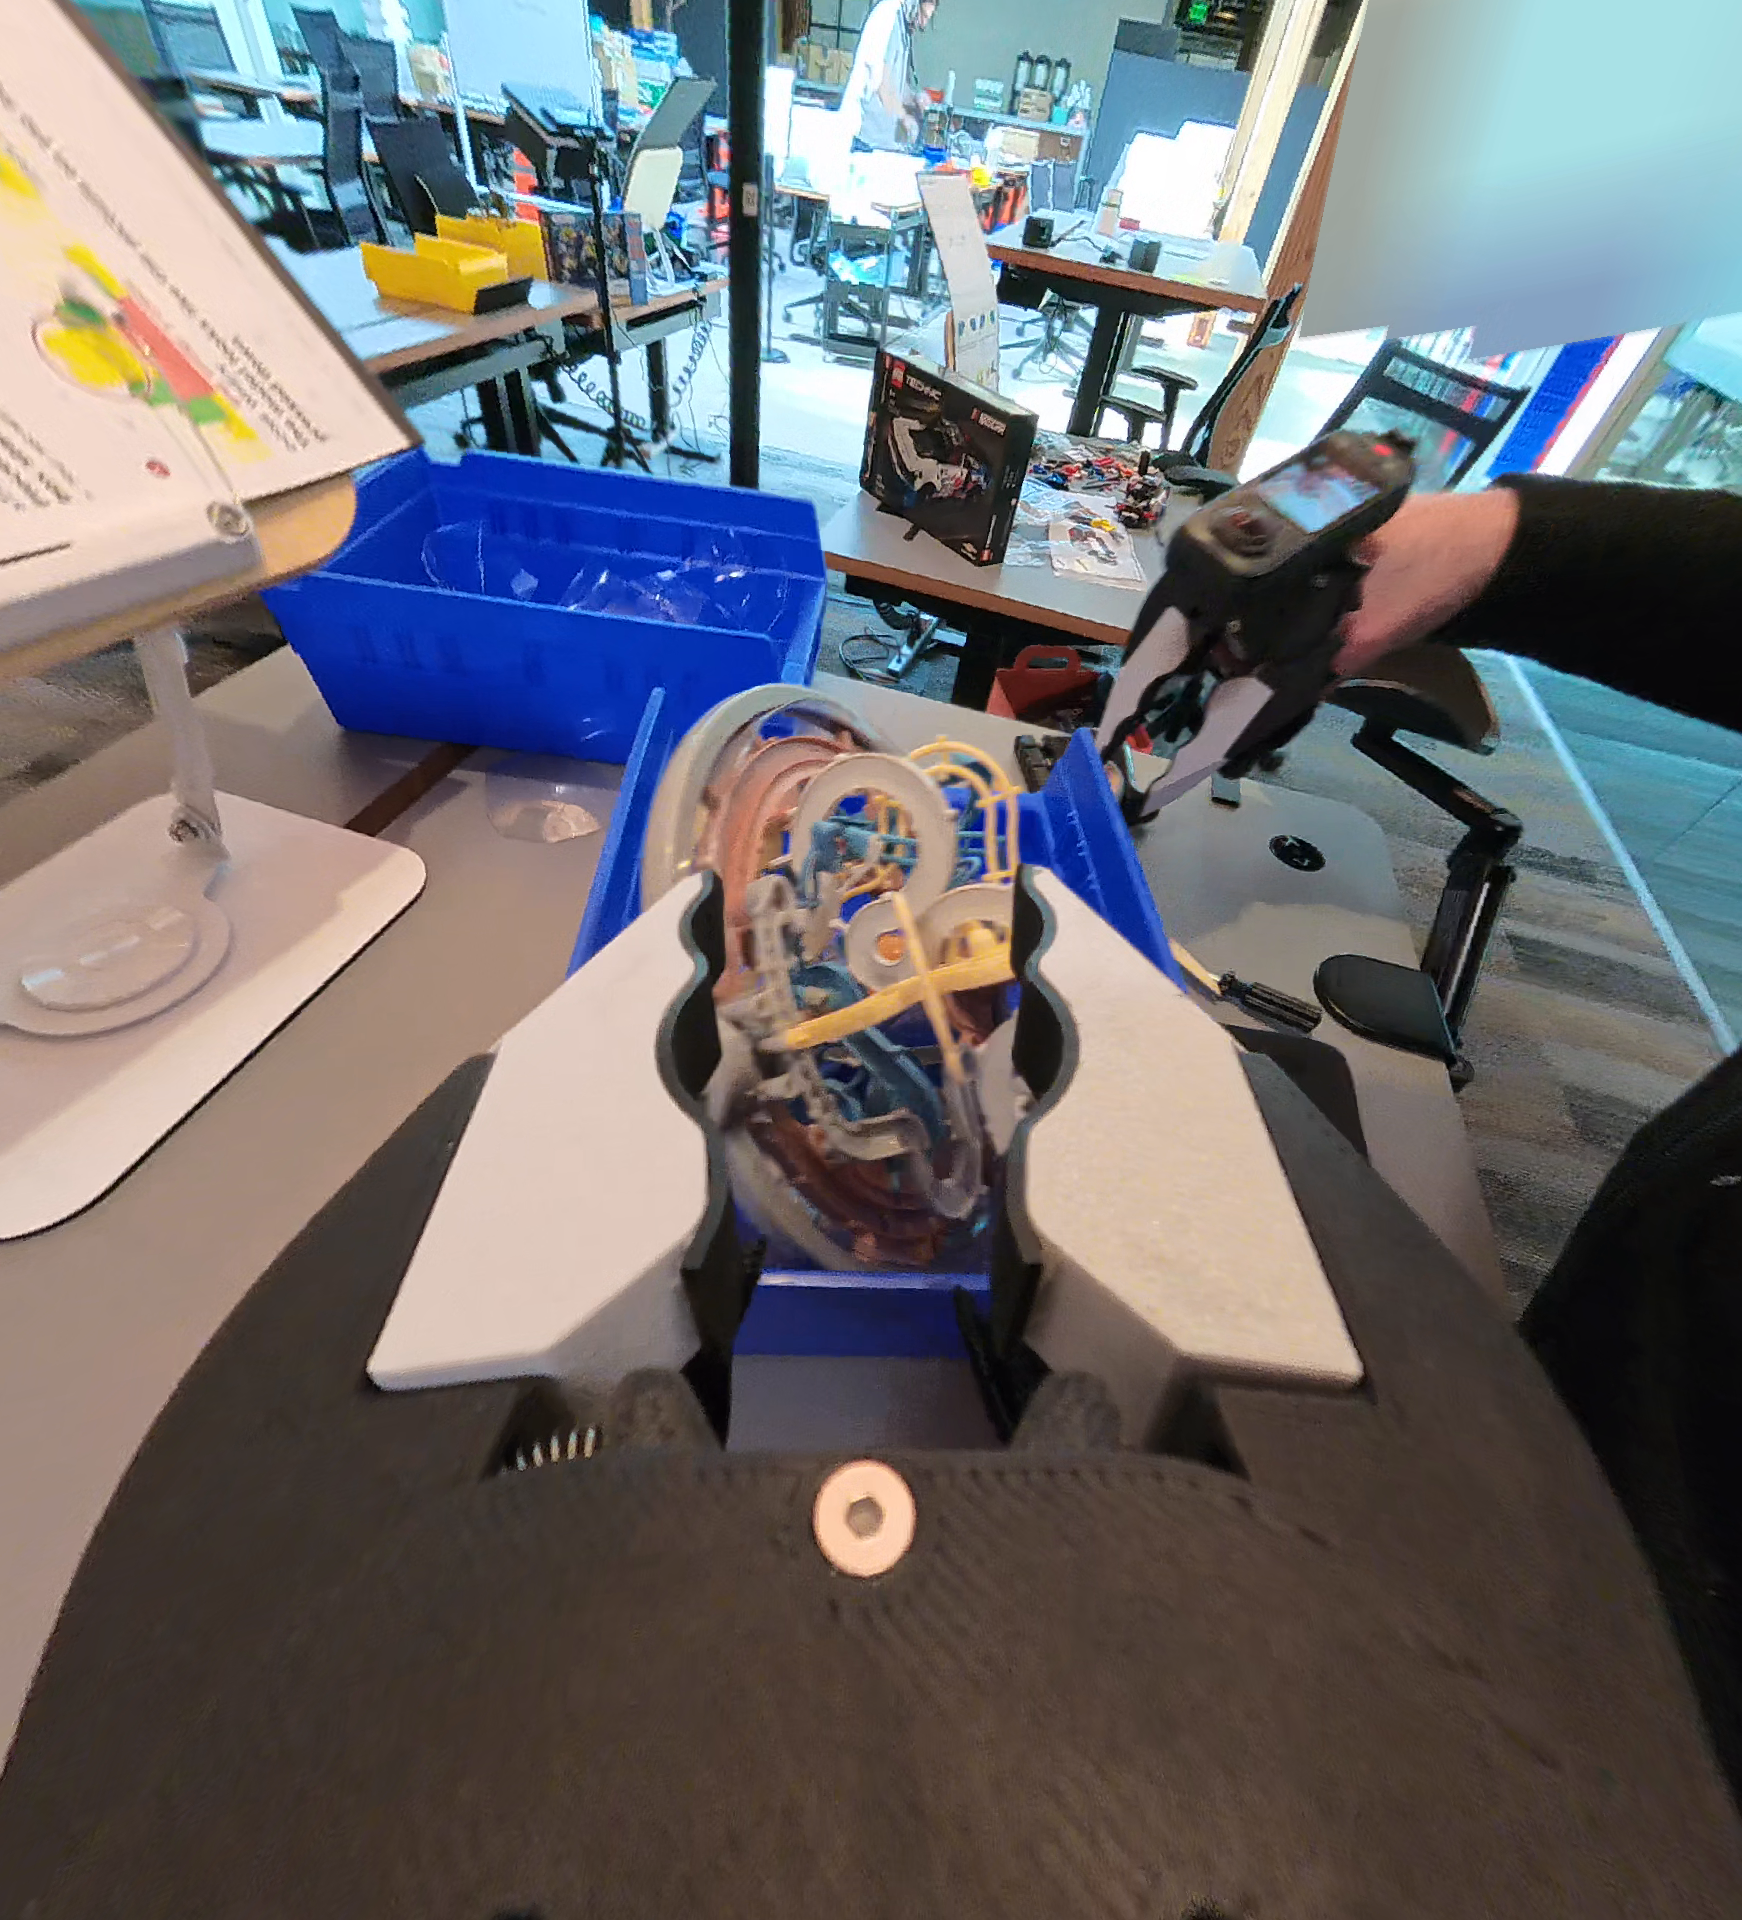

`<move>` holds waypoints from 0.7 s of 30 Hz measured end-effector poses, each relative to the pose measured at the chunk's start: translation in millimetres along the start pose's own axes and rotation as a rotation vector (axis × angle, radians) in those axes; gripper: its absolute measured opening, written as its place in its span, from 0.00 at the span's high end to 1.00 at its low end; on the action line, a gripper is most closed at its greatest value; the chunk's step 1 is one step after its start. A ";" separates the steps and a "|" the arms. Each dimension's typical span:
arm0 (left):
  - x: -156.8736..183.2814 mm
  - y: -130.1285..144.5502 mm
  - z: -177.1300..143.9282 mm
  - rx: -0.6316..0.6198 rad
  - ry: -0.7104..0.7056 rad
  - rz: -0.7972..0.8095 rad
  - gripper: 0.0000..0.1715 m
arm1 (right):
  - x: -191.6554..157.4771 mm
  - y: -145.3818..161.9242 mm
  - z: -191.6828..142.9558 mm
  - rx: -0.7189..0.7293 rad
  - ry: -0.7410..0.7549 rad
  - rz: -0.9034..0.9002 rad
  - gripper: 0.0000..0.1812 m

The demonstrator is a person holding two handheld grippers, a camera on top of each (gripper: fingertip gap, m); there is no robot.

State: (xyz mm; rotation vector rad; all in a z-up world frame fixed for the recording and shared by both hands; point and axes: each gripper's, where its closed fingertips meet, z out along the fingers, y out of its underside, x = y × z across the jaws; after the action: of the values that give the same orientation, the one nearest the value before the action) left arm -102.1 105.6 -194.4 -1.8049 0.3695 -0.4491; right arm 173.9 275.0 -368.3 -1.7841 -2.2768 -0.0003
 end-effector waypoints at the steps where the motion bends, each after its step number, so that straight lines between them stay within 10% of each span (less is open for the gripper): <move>1: 8.4 -2.7 -1.5 0.009 -0.003 0.006 0.69 | 0.7 1.4 5.3 -0.006 -0.016 0.014 0.84; 12: 106.0 -12.8 16.3 0.101 0.115 -0.080 0.73 | -0.4 7.2 23.6 -0.015 -0.043 -0.012 0.93; 21: 195.1 27.4 77.1 -0.062 0.251 -0.018 0.76 | -2.7 6.7 23.6 0.026 -0.049 0.016 0.91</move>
State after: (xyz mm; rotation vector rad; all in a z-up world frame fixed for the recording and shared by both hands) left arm 105.3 71.5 -217.8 -1.8175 0.5459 -0.6859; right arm 176.3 277.7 -392.7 -1.8081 -2.2852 0.0767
